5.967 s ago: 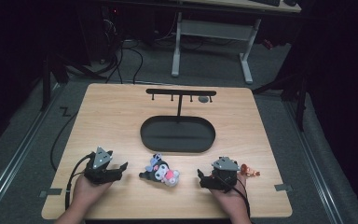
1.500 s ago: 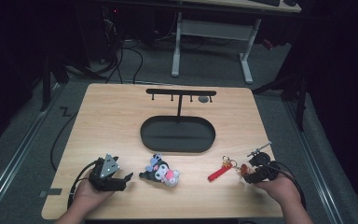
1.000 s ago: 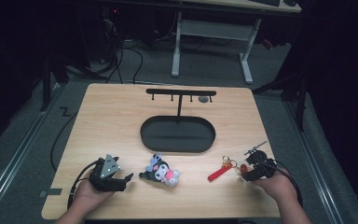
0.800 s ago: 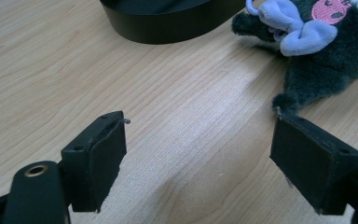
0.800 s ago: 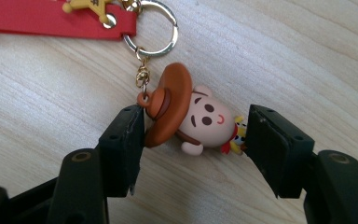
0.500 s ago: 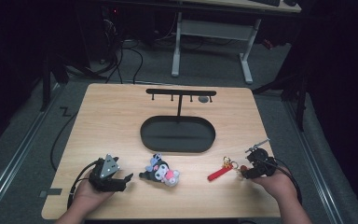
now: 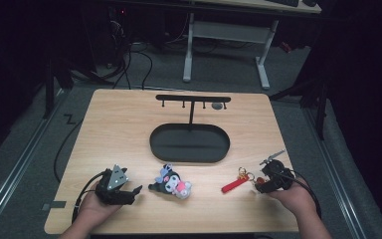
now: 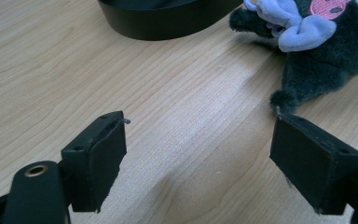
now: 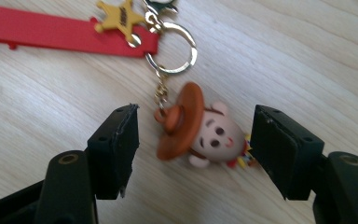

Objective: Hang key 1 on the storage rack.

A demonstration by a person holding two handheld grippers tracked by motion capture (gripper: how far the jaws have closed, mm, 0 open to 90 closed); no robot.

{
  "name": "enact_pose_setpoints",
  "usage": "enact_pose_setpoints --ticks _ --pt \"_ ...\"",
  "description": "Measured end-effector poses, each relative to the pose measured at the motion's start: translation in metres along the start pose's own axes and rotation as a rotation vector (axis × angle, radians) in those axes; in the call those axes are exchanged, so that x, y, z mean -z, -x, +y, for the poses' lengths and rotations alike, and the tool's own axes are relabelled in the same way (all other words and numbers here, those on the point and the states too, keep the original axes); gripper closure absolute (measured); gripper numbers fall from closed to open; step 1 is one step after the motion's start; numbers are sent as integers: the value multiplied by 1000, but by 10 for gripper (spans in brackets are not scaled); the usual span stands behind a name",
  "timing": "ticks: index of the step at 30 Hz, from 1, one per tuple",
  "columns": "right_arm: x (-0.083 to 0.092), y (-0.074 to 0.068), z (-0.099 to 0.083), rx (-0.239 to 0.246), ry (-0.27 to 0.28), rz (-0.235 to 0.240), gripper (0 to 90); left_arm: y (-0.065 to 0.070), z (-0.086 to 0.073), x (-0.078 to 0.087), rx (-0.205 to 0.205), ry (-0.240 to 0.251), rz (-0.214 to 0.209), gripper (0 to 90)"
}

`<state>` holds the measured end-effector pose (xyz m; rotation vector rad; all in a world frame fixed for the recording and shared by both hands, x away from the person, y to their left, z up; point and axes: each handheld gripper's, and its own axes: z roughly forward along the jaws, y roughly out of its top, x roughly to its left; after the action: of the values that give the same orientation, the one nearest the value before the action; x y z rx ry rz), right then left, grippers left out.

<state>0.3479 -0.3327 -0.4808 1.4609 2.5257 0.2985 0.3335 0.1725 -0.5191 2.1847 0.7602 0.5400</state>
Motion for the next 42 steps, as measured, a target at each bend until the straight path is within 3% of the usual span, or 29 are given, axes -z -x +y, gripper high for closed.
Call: enact_pose_setpoints --ticks 3,9,18,23,29,32,42 --pt "-6 -1 2 16 -23 -12 320 0 0 0 -2 -4 -1 189" --pt "-6 -2 -1 0 -63 -5 321 -1 -1 1 1 -5 -1 189" --pt "-1 -8 -5 16 -61 -31 393 1 0 1 -5 -5 -7 190" --pt "3 -10 -8 1 -78 11 435 0 0 -1 -2 -8 -11 190" --pt "7 -14 -6 20 -19 -20 438 1 1 0 -3 -5 -12 192" --pt "5 -17 -3 35 -25 -50 457 1 1 0 -3 -5 -13 192" --pt "-4 -14 -3 9 -45 -54 470 0 0 0 -1 -7 -12 192"
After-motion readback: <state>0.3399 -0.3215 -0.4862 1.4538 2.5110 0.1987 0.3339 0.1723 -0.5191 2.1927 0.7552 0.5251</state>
